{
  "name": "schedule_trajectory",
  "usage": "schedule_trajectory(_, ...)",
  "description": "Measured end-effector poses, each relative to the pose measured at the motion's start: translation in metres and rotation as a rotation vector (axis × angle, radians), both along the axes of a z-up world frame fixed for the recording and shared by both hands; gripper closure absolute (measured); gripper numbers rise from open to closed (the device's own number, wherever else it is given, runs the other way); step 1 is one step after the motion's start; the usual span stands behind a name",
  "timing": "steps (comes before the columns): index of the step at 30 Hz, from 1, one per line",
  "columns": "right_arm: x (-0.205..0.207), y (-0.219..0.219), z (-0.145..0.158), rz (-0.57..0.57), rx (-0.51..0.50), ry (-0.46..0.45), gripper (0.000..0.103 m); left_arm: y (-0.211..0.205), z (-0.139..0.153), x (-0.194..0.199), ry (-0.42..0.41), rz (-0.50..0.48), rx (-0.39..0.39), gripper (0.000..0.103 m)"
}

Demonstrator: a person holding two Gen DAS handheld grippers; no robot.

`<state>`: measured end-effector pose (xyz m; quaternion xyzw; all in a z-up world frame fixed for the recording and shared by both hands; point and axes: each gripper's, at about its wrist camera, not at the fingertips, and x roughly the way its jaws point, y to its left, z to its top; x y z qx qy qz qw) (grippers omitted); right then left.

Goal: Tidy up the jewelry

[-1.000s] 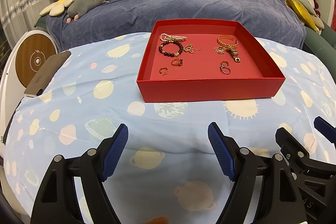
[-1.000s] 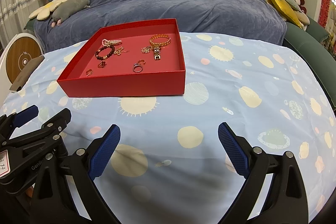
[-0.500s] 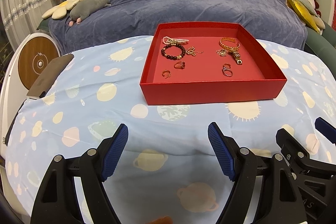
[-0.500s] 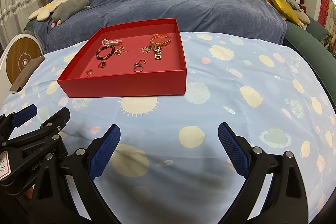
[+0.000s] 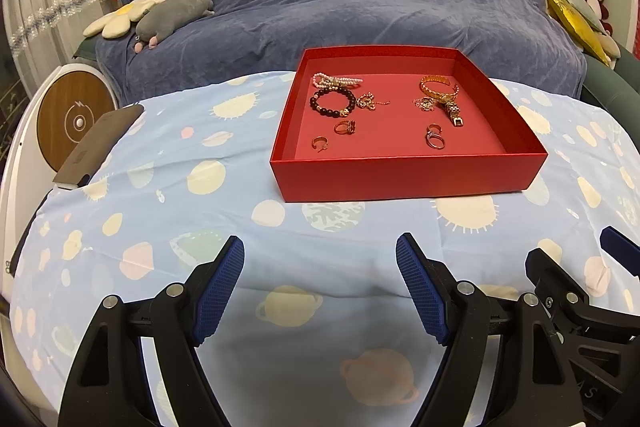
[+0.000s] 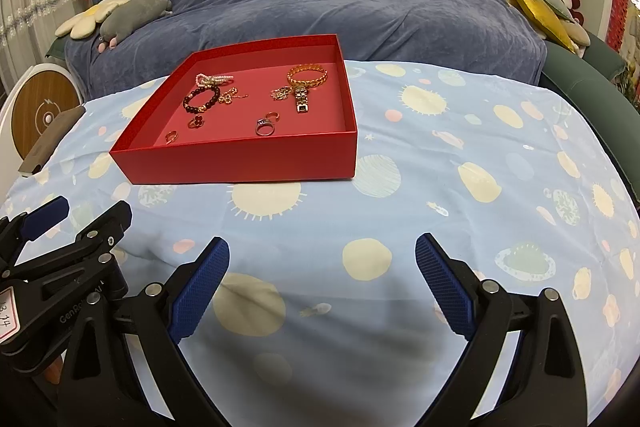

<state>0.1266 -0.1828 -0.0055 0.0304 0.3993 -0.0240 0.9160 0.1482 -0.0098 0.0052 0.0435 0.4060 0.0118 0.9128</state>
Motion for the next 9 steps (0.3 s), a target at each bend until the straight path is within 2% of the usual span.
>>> schedule_trajectory(9, -0.0006, 0.0012, -0.0004, 0.004, -0.003, -0.003, 0.011, 0.0025, -0.0022, -0.0005, 0.019, 0.017, -0.024, 0.028)
